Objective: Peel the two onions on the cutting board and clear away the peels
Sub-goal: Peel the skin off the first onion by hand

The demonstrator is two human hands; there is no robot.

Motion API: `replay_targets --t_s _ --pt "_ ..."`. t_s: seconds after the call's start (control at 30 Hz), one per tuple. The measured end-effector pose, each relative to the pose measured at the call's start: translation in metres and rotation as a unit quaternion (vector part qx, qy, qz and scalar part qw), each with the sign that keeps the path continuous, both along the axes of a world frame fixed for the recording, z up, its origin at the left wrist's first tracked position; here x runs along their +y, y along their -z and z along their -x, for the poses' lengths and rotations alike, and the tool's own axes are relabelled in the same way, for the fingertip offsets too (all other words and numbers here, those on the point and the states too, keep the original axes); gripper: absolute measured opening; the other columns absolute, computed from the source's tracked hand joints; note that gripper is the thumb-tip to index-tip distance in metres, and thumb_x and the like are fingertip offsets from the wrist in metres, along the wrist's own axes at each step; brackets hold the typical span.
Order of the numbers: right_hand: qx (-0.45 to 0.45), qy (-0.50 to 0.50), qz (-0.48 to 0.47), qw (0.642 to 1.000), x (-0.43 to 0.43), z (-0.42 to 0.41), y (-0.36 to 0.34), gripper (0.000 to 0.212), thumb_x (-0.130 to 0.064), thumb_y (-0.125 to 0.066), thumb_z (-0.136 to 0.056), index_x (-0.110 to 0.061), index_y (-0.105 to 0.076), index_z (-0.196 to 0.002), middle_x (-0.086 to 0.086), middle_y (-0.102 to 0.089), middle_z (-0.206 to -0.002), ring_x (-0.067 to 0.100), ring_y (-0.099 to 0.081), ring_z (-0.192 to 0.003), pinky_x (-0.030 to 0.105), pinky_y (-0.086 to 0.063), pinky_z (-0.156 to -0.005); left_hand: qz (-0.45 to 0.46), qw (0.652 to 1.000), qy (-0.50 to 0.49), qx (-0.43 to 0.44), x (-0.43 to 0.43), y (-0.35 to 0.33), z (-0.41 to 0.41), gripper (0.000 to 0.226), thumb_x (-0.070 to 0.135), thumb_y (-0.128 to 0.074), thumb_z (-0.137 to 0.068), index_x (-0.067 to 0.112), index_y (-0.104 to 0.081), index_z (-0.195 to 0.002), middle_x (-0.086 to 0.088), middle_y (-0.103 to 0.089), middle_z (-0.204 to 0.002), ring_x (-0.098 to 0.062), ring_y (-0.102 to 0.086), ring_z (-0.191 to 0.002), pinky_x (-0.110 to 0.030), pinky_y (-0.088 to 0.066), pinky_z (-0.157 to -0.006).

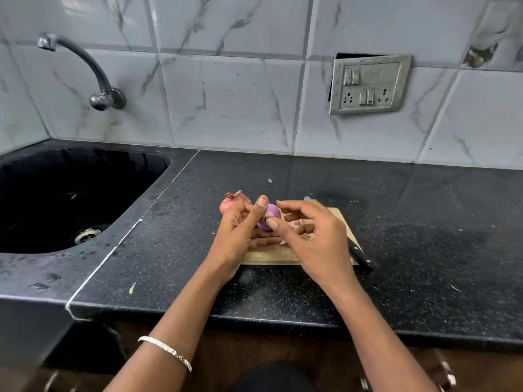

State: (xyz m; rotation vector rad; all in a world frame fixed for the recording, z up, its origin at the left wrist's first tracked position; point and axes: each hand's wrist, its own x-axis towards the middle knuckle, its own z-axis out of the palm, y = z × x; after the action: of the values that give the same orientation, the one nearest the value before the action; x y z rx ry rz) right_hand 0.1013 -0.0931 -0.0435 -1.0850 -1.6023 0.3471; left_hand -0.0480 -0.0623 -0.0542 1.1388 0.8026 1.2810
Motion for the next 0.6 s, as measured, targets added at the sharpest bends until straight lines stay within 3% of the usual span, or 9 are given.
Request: replay_targets --t_s 0.1,0.23,0.3,0.33,0.43,0.5,0.6 --pt "0.037 -0.012 -0.016 0.999 0.012 0.005 0.003 0.019 -0.025 -0.084 -0.082 -0.020 -0.079 -0.099 -0.012 -0.071 -0.090 0.011 -0.071 -0.085 0.026 -0.057 -0.071 -0.001 1.000 -0.009 -0.003 0.001 0.001 0.000 0.046 0.039 -0.062 -0.095 -0.007 -0.056 -0.102 -0.031 -0.069 -0.094 -0.037 -0.076 -0.084 -0.038 -0.064 -0.069" --pt "0.079 -0.062 -0.003 0.995 0.018 -0.001 0.006 0.008 -0.011 -0.081 -0.084 -0.010 -0.081 -0.092 0.002 -0.077 -0.092 0.015 -0.072 -0.090 0.002 -0.042 -0.084 0.001 1.000 -0.011 0.007 0.004 0.004 0.001 0.035 0.038 -0.065 -0.093 0.005 -0.055 -0.092 -0.018 -0.070 -0.083 -0.038 -0.076 -0.082 -0.045 -0.065 -0.073" --pt "0.116 -0.080 0.025 0.990 0.018 -0.003 0.010 0.009 -0.005 -0.077 -0.087 -0.008 -0.081 -0.094 0.007 -0.078 -0.094 0.020 -0.074 -0.091 0.003 -0.044 -0.082 -0.003 1.000 -0.009 0.019 0.005 0.005 0.000 0.032 0.036 -0.064 -0.096 0.006 -0.053 -0.093 -0.018 -0.071 -0.084 -0.040 -0.076 -0.083 -0.048 -0.064 -0.075" --pt "0.146 -0.088 0.044 0.984 0.018 -0.003 0.012 0.011 -0.002 -0.075 -0.088 -0.008 -0.080 -0.095 0.007 -0.078 -0.094 0.022 -0.075 -0.090 0.009 -0.051 -0.079 -0.004 1.000 -0.008 0.024 0.005 0.006 0.000 0.032 0.036 -0.063 -0.097 0.006 -0.053 -0.094 -0.021 -0.073 -0.087 -0.041 -0.076 -0.084 -0.049 -0.064 -0.076" --pt "0.180 -0.079 0.073 0.978 0.020 -0.005 0.016 0.015 -0.002 -0.073 -0.090 -0.012 -0.080 -0.099 0.005 -0.078 -0.095 0.025 -0.076 -0.087 0.048 -0.063 -0.068 -0.003 1.000 -0.010 0.024 0.004 0.005 0.000 0.033 0.037 -0.063 -0.097 0.006 -0.052 -0.098 -0.027 -0.074 -0.093 -0.044 -0.075 -0.085 -0.050 -0.064 -0.077" --pt "0.175 -0.087 0.073 0.978 0.020 -0.005 0.018 0.015 -0.008 -0.075 -0.089 -0.013 -0.080 -0.102 0.004 -0.078 -0.096 0.026 -0.076 -0.090 0.055 -0.062 -0.072 -0.002 1.000 -0.016 0.010 0.004 0.005 0.000 0.032 0.035 -0.064 -0.097 0.004 -0.054 -0.099 -0.024 -0.073 -0.089 -0.043 -0.075 -0.084 -0.047 -0.065 -0.074" --pt "0.158 -0.090 0.061 0.981 0.018 -0.004 0.019 0.021 -0.019 -0.083 -0.083 -0.017 -0.080 -0.103 0.002 -0.078 -0.100 0.025 -0.075 -0.096 0.054 -0.061 -0.080 -0.007 1.000 -0.019 0.003 0.003 0.005 -0.001 0.029 0.031 -0.065 -0.097 0.005 -0.054 -0.094 -0.021 -0.069 -0.085 -0.038 -0.076 -0.085 -0.043 -0.064 -0.072"
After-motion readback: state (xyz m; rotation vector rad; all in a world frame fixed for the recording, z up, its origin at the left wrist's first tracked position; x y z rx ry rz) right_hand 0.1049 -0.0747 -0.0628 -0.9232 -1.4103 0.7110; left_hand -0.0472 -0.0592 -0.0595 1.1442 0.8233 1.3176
